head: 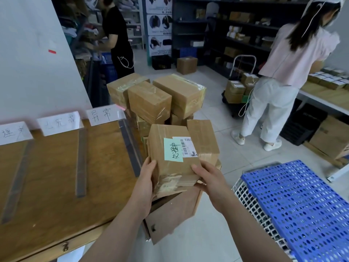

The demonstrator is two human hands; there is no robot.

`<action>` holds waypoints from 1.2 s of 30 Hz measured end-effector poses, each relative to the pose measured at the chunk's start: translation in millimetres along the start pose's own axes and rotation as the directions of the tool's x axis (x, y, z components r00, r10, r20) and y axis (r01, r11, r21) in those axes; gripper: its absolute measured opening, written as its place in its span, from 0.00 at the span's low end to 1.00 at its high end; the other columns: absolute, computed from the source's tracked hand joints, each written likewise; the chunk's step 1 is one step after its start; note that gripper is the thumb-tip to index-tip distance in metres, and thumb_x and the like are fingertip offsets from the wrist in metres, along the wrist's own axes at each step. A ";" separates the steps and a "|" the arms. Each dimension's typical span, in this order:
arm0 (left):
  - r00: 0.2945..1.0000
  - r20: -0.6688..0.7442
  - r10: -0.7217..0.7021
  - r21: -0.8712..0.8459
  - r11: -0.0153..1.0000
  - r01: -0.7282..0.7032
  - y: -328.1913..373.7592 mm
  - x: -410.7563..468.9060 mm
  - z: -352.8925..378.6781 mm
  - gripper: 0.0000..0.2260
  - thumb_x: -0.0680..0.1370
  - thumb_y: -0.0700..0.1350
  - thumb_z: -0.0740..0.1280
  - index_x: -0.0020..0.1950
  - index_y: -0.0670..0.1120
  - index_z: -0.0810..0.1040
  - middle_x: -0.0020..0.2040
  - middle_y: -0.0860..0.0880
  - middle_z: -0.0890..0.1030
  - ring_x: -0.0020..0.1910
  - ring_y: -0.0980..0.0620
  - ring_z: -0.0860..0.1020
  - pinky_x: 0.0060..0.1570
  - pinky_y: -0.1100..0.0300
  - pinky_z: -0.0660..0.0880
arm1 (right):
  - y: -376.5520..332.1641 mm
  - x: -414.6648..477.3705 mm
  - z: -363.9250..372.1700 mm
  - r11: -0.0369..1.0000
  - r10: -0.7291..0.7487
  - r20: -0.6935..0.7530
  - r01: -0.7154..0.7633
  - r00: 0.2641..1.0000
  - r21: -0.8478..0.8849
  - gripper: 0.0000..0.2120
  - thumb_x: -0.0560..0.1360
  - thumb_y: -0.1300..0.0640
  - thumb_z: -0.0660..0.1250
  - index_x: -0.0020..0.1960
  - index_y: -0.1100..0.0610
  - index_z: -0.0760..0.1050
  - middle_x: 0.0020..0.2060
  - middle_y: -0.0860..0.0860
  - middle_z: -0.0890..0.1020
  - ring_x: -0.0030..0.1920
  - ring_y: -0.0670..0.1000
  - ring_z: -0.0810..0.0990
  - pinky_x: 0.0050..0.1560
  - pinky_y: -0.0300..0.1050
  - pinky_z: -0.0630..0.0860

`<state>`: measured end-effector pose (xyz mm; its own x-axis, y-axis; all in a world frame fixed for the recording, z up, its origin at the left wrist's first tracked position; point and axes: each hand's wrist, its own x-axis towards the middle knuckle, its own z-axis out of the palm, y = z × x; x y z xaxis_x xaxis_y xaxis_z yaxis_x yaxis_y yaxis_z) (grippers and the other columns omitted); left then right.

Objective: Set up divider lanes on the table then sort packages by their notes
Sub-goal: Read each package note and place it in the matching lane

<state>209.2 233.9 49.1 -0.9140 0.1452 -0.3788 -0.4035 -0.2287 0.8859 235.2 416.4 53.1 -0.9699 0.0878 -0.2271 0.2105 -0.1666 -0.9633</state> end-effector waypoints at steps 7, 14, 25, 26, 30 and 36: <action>0.998 0.067 0.006 0.029 1.000 -0.008 -5.0 6.2 -8.4 0.47 0.61 0.66 0.76 0.76 0.62 0.59 0.64 0.54 0.79 0.58 0.50 0.81 0.60 0.46 0.77 | 2.3 2.2 4.2 1.000 0.020 -0.040 -0.020 0.999 -0.009 0.11 0.76 0.56 0.69 0.58 0.55 0.78 0.51 0.50 0.85 0.50 0.49 0.84 0.53 0.48 0.80; 1.000 -0.010 0.000 -0.009 1.000 0.000 6.9 -2.1 -30.2 0.30 0.72 0.55 0.70 0.73 0.56 0.66 0.58 0.51 0.83 0.54 0.48 0.83 0.49 0.52 0.80 | -2.8 21.6 25.2 0.994 0.072 0.032 -0.069 0.997 -0.088 0.16 0.76 0.48 0.68 0.62 0.51 0.75 0.56 0.49 0.82 0.51 0.48 0.82 0.48 0.48 0.80; 0.996 -0.085 -0.011 -0.043 0.999 0.008 34.3 -32.1 -127.4 0.20 0.74 0.53 0.67 0.65 0.49 0.76 0.52 0.49 0.86 0.45 0.50 0.82 0.42 0.57 0.76 | -21.5 64.0 125.5 0.981 0.169 0.223 -0.141 0.960 -0.137 0.32 0.73 0.45 0.71 0.71 0.40 0.59 0.46 0.48 0.86 0.44 0.50 0.85 0.42 0.48 0.77; 0.995 -0.095 -0.010 -0.056 0.998 0.005 38.7 -36.2 -137.4 0.19 0.73 0.53 0.67 0.62 0.48 0.77 0.51 0.48 0.86 0.44 0.51 0.82 0.40 0.57 0.76 | -22.7 65.8 138.3 0.979 0.177 0.223 -0.149 0.959 -0.139 0.31 0.73 0.46 0.71 0.71 0.40 0.59 0.45 0.49 0.86 0.40 0.49 0.85 0.38 0.45 0.76; 0.966 -0.257 0.002 -0.117 0.993 -0.033 54.8 -50.9 -185.1 0.14 0.77 0.53 0.65 0.59 0.47 0.79 0.51 0.47 0.85 0.44 0.49 0.81 0.40 0.57 0.75 | -22.6 70.6 196.4 0.977 0.201 0.215 -0.178 0.956 -0.118 0.28 0.74 0.49 0.70 0.70 0.46 0.61 0.46 0.53 0.85 0.37 0.49 0.82 0.32 0.43 0.74; 0.919 -0.391 0.053 -0.204 0.968 -0.143 79.3 -74.3 -278.0 0.26 0.69 0.61 0.71 0.64 0.53 0.76 0.59 0.49 0.81 0.59 0.47 0.79 0.52 0.51 0.79 | -12.6 67.6 310.3 0.983 0.176 0.191 -0.162 0.966 -0.087 0.31 0.72 0.48 0.73 0.68 0.47 0.61 0.54 0.54 0.80 0.48 0.56 0.82 0.52 0.59 0.80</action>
<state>233.5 -62.6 73.1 -0.8777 -0.2551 -0.4058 -0.2689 -0.4388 0.8574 129.0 119.7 94.3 -0.9229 -0.1319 -0.3618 0.3749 -0.0929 -0.9224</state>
